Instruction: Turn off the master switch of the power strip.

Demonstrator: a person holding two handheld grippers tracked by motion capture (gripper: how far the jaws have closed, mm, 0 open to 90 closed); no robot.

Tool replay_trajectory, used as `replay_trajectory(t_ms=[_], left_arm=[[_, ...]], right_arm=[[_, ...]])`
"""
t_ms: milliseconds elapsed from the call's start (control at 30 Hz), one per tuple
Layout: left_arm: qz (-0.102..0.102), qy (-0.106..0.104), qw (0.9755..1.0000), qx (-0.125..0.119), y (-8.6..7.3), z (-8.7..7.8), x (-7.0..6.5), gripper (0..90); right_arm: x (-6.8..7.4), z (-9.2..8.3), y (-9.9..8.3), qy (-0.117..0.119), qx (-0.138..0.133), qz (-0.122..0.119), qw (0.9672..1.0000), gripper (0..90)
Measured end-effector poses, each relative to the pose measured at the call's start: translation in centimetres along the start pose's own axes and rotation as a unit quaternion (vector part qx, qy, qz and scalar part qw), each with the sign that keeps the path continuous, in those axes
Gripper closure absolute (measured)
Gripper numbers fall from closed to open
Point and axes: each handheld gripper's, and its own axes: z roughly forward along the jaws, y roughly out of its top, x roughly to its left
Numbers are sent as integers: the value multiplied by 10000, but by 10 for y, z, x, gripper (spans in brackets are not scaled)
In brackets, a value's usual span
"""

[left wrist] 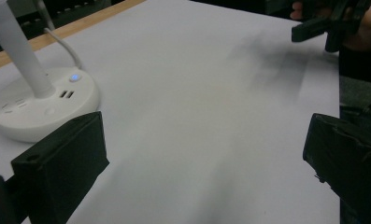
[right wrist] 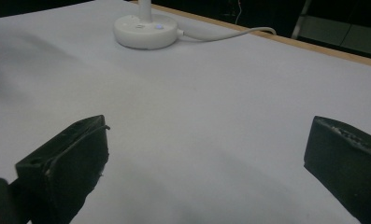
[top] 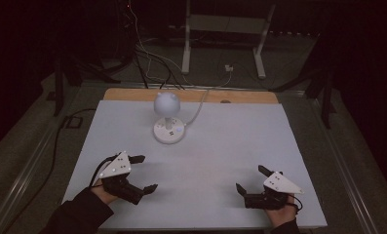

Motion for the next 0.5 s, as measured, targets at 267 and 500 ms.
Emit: replay_trajectory(t_ms=[267, 500], left_arm=[[59, -9, 9999, 102, 12, 13, 4, 3], [5, 109, 9999, 76, 22, 24, 9, 3]], right_arm=[[-1, 1, -1, 16, 30, 1, 10000, 0], [0, 1, -1, 34, 25, 24, 10000, 0]])
